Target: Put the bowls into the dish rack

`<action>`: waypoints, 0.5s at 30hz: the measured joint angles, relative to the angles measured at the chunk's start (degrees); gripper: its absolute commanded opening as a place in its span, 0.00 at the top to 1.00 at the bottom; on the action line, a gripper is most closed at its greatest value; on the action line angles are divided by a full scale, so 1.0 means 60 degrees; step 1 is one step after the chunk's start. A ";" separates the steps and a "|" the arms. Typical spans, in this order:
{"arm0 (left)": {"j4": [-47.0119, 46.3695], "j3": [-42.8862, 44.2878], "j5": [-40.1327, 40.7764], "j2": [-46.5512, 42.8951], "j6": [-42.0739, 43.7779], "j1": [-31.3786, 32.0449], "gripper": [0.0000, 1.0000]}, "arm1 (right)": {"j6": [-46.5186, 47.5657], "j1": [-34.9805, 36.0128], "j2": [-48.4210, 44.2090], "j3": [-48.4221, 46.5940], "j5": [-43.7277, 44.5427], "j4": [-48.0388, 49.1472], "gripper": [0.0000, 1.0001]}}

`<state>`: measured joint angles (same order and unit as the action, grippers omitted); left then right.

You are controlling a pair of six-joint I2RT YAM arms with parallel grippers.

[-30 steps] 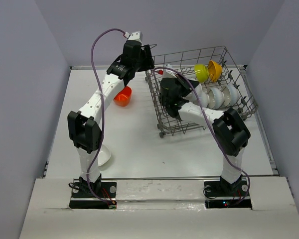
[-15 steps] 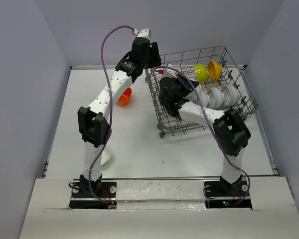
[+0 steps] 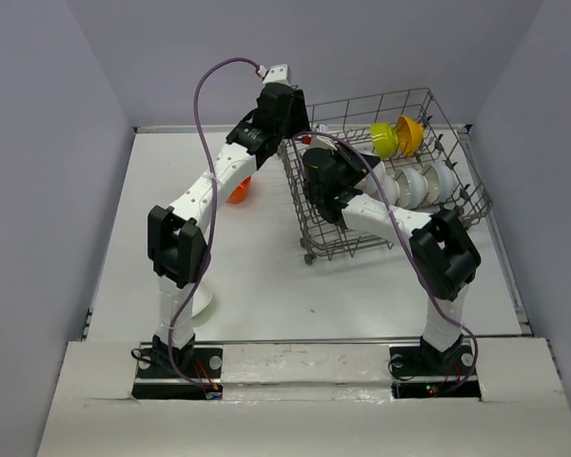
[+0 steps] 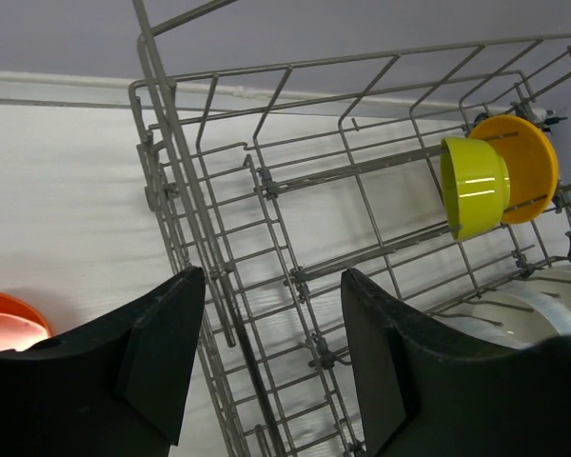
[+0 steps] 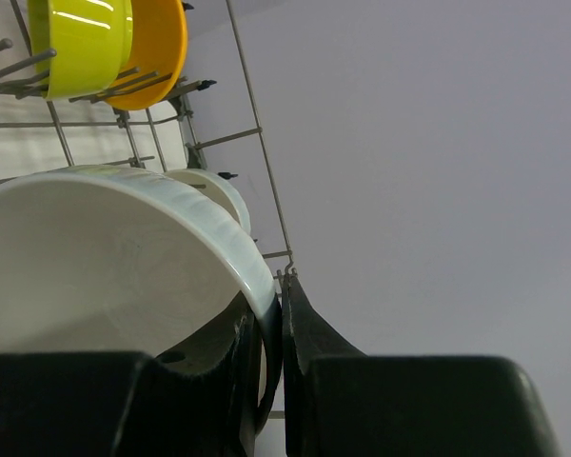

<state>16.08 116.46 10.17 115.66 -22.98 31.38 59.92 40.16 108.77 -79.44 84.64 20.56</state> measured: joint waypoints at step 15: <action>0.0583 -0.0397 0.0594 -0.0659 0.0244 -0.0062 0.31 | -0.0175 -0.0015 -0.0069 0.0000 -0.0022 -0.0142 0.99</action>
<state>19.57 114.08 13.74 111.70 -21.52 31.00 58.87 40.07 108.36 -79.44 84.51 19.70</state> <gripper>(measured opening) 0.698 0.145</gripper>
